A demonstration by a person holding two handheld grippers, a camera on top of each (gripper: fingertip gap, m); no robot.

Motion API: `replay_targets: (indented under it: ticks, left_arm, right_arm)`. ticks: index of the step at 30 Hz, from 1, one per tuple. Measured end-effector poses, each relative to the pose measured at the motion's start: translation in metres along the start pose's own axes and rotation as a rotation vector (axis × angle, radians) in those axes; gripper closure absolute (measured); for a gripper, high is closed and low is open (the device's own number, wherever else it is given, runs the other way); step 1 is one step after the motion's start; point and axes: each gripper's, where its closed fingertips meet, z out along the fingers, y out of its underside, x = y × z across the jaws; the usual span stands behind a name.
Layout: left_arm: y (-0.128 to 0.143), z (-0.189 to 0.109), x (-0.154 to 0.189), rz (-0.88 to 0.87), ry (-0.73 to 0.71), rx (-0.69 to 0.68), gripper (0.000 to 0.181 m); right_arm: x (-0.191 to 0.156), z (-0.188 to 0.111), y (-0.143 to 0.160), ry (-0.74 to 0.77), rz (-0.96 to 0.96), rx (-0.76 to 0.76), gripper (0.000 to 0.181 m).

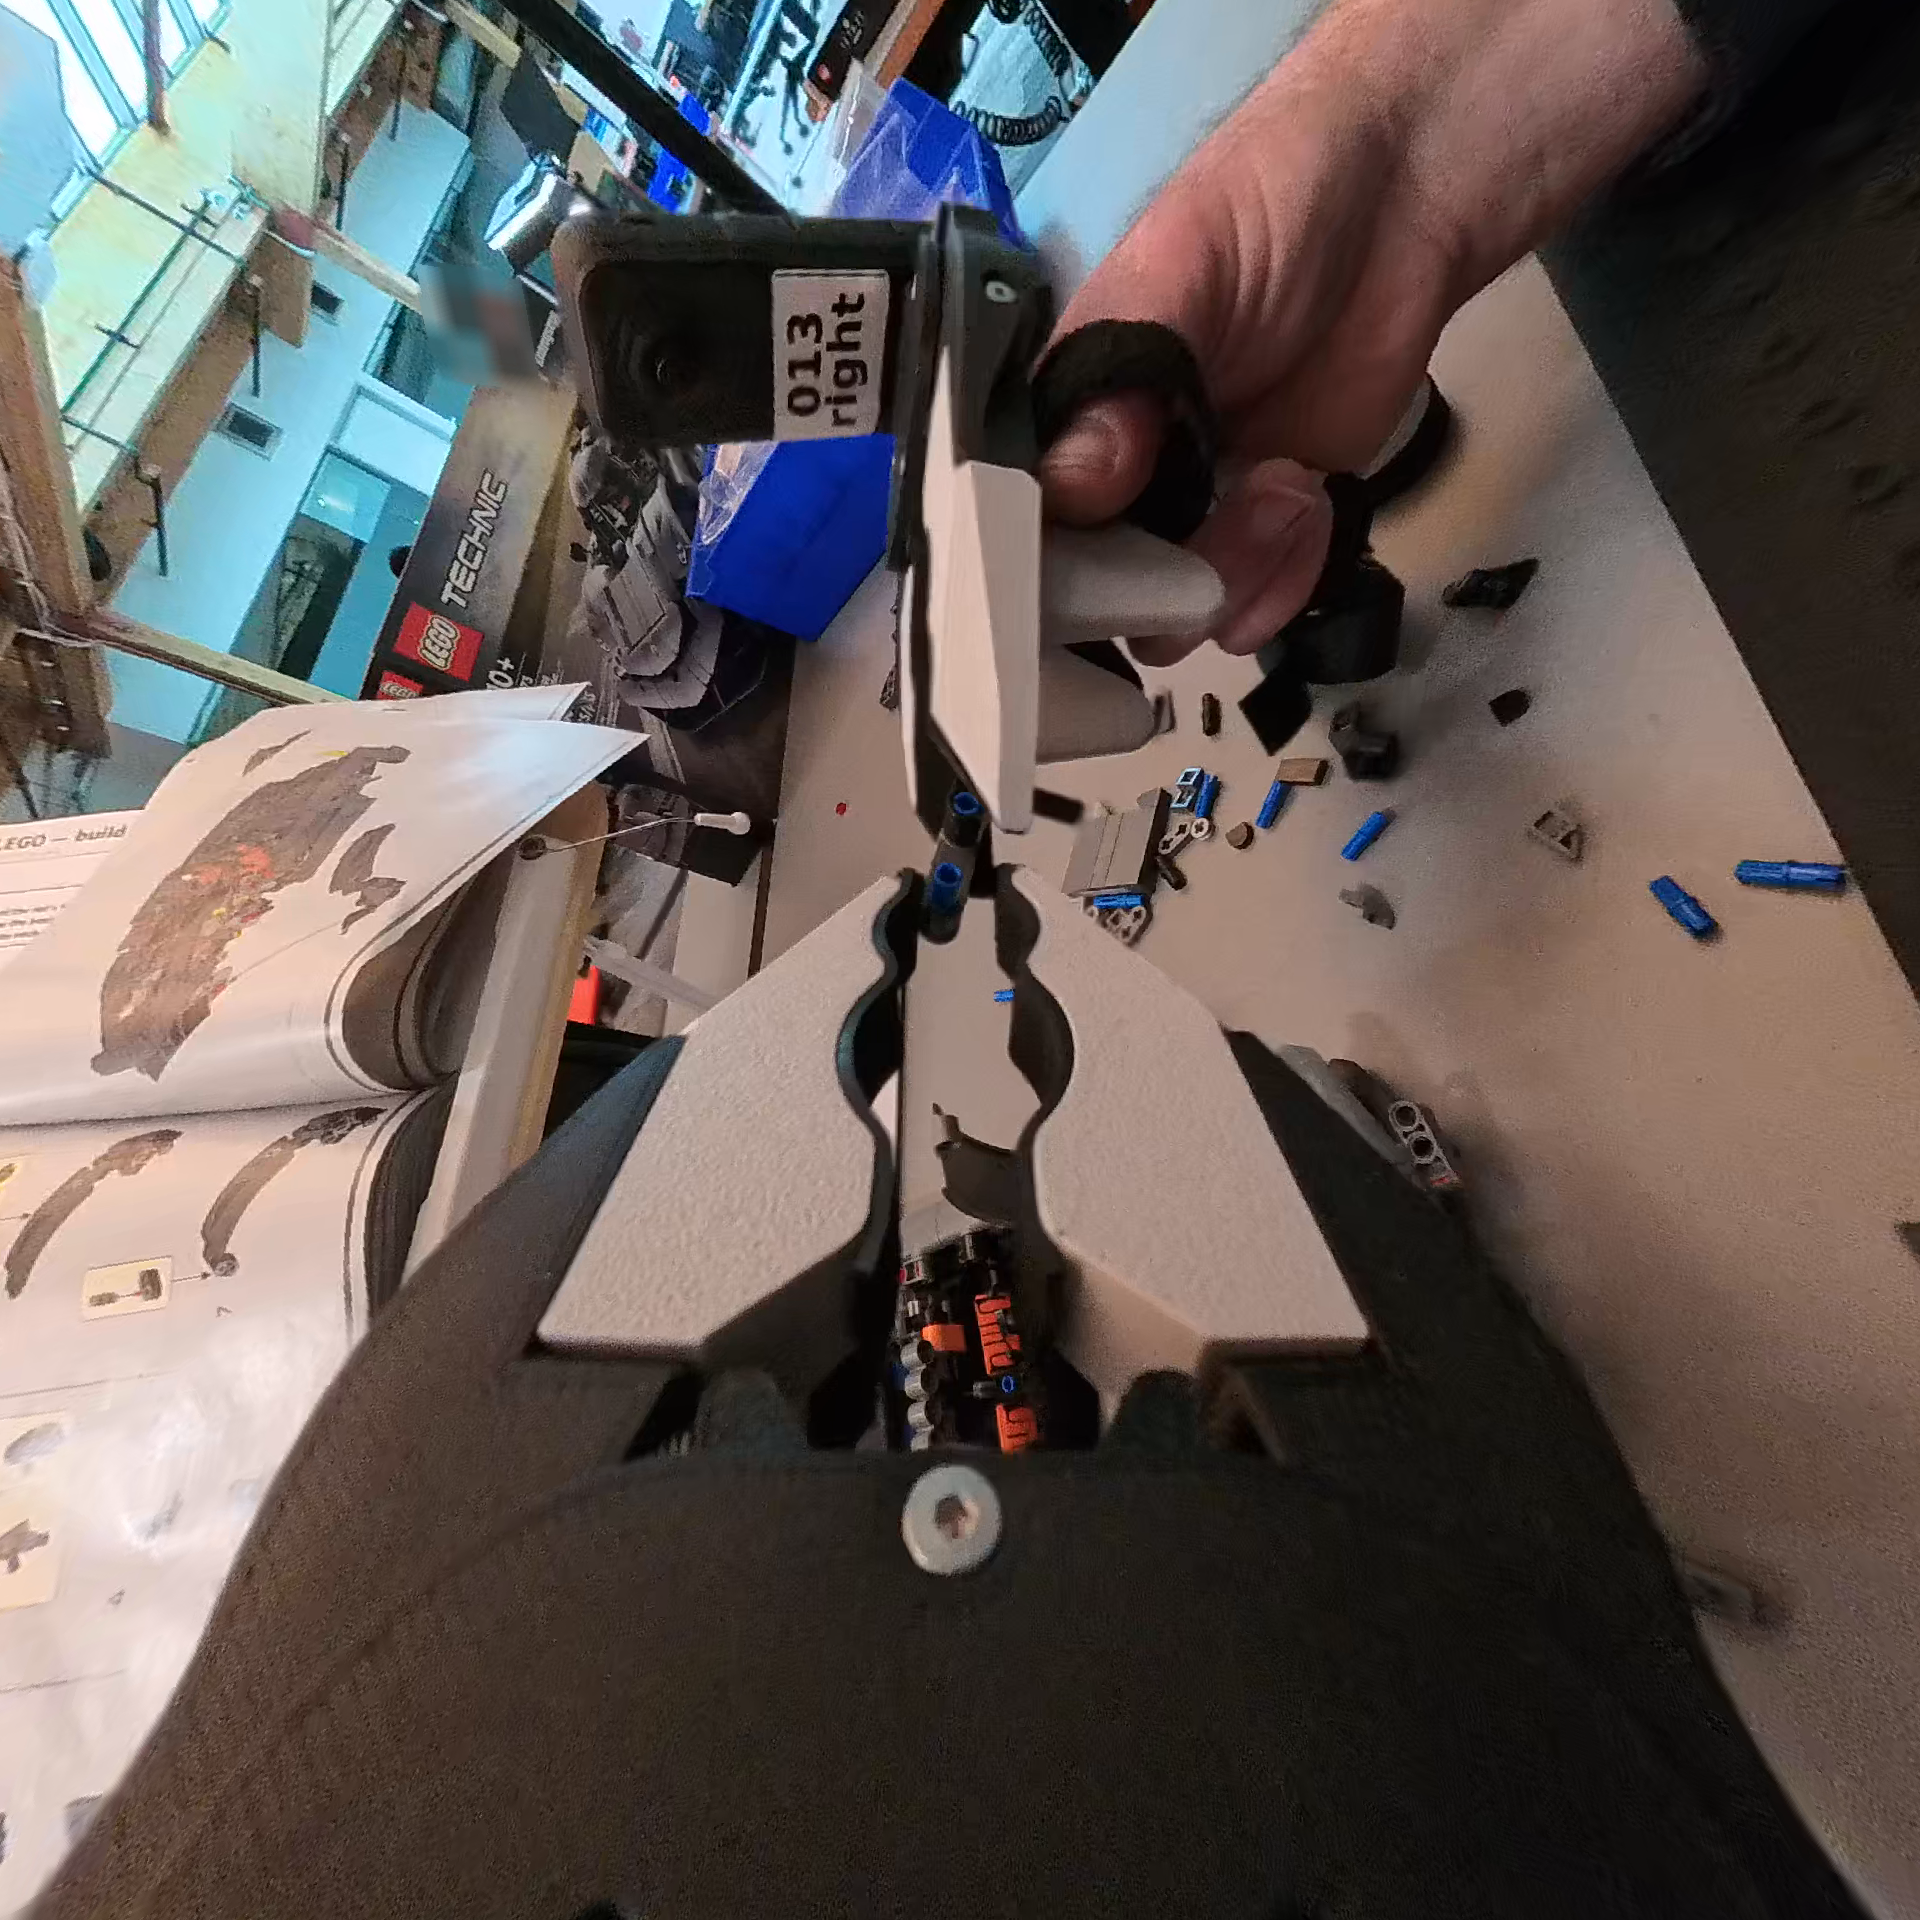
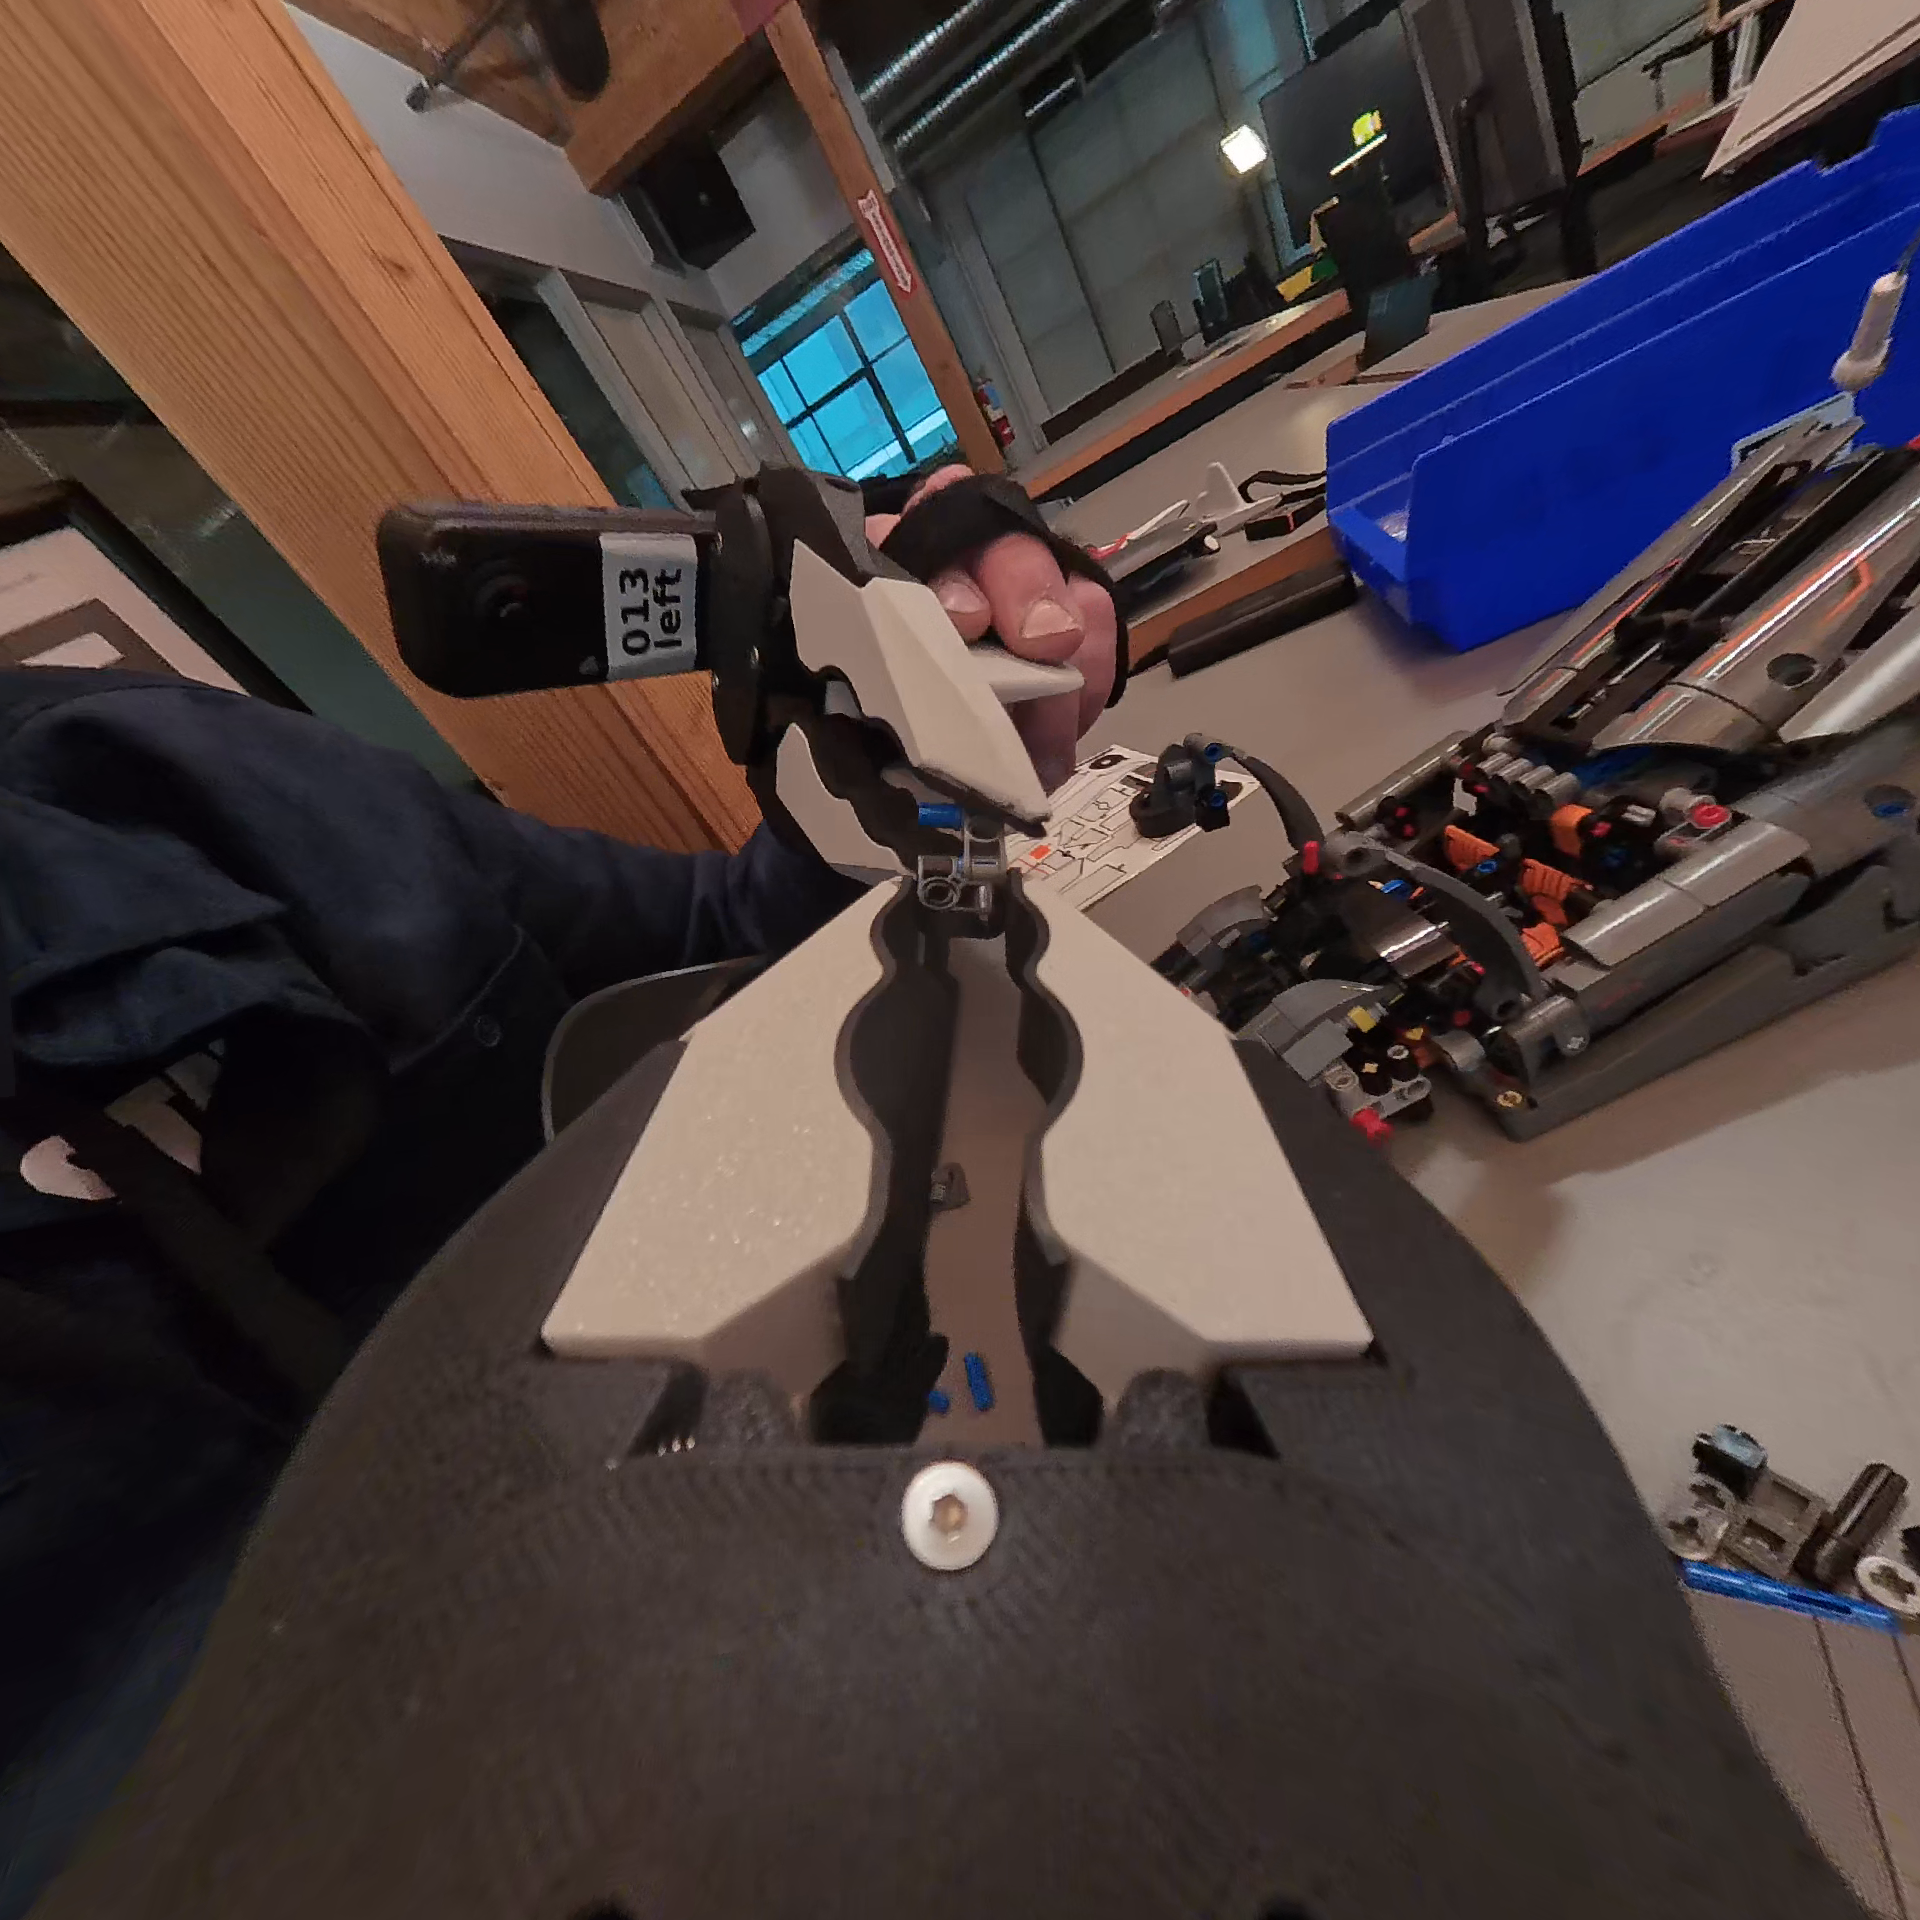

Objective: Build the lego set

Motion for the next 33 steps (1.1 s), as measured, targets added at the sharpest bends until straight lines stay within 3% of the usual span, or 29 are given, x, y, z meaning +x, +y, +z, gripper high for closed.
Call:
replay_targets:
  ticks: [8, 15, 18, 20, 27, 33]
  left_arm:
    - [0.009, 0.005, -0.011, 0.043, -0.108, -0.081, 0.177]
    - [0.008, 0.005, -0.019, 0.063, -0.181, -0.1, 0.176]
    - [0.007, 0.007, -0.02, 0.069, -0.196, -0.095, 0.175]
    - [0.006, 0.01, -0.021, 0.086, -0.204, -0.108, 0.162]
    - [0.003, 0.01, -0.018, 0.212, -0.24, -0.152, 0.176]
    - [-0.001, 0.007, -0.022, 0.144, -0.268, -0.15, 0.177]
  right_arm:
    - [0.012, -0.009, -0.006, 0.083, -0.001, 0.027, 0.155]
    - [0.008, -0.007, -0.009, 0.079, -0.024, 0.044, 0.179]
    - [0.009, -0.009, -0.01, 0.091, -0.033, 0.047, 0.18]
    - [0.006, -0.009, -0.01, 0.077, -0.026, 0.044, 0.18]
    - [0.006, -0.007, -0.003, 0.092, -0.02, -0.019, 0.18]
    - [0.003, -0.006, -0.006, 0.122, -0.067, -0.033, 0.18]
